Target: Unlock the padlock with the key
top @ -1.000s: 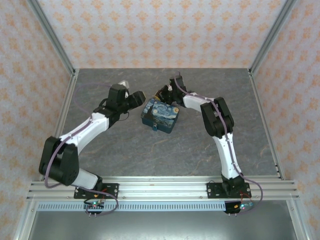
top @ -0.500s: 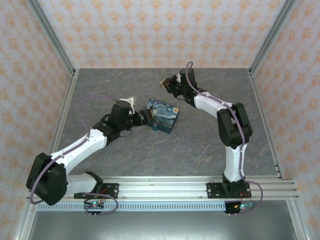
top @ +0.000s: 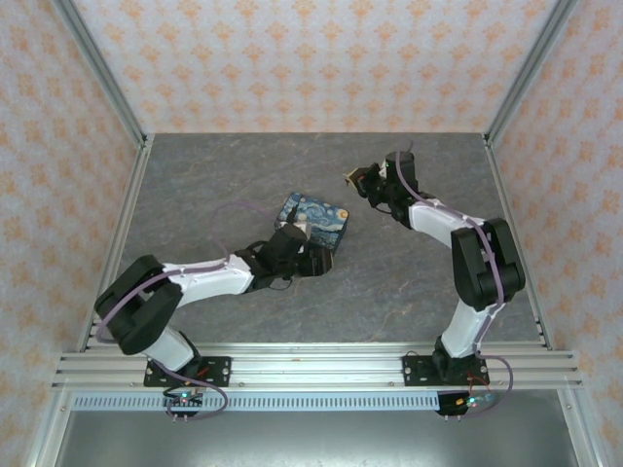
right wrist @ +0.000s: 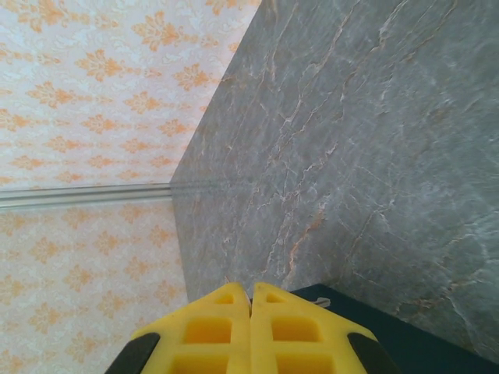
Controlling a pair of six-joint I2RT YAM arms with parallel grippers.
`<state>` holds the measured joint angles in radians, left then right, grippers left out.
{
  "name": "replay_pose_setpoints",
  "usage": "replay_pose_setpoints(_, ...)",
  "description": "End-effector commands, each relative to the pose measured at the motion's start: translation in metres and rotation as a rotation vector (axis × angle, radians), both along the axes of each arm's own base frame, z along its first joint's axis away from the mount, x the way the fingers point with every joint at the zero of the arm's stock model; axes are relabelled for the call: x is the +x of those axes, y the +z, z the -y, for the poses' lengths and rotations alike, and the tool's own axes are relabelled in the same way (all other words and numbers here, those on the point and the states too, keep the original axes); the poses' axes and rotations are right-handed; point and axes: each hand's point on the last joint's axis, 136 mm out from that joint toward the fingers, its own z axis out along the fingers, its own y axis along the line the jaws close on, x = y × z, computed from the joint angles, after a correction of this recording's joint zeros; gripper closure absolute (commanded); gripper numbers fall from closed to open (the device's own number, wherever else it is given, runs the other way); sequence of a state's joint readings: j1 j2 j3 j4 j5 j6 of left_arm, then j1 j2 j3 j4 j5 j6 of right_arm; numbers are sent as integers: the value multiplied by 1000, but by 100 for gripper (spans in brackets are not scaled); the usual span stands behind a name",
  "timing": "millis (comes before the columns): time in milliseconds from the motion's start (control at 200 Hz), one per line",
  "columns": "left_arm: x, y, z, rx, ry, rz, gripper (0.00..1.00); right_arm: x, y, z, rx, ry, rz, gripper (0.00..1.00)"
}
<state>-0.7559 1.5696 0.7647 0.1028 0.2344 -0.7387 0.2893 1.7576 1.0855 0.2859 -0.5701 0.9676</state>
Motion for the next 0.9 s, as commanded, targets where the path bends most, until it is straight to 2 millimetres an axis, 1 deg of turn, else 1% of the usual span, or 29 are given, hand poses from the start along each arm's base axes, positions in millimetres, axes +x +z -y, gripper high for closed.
replay_pose_setpoints(0,24,17,18,-42,51,86,30,-4,28,10,30,-3,76,100)
replay_pose_setpoints(130,34,16,33,-41,50,100,30,-10,28,16,32,4,71,100)
replay_pose_setpoints(395,58,22,61,-59,45,113,30,-15,20,16,37,19,54,100)
replay_pose_setpoints(530,65,24,76,-83,29,112,30,-15,21,17,43,18,56,100)
replay_pose_setpoints(601,67,30,80,-101,27,123,30,-14,21,16,43,21,59,100)
replay_pose_setpoints(671,66,39,81,-121,21,135,30,-13,22,16,45,22,60,100)
replay_pose_setpoints(726,62,47,77,-136,21,144,30,-13,24,15,49,25,62,100)
replay_pose_setpoints(826,52,61,62,-140,31,175,29,-12,27,13,62,29,66,100)
replay_pose_setpoints(896,45,65,47,-100,37,195,29,-11,28,11,76,31,67,100)
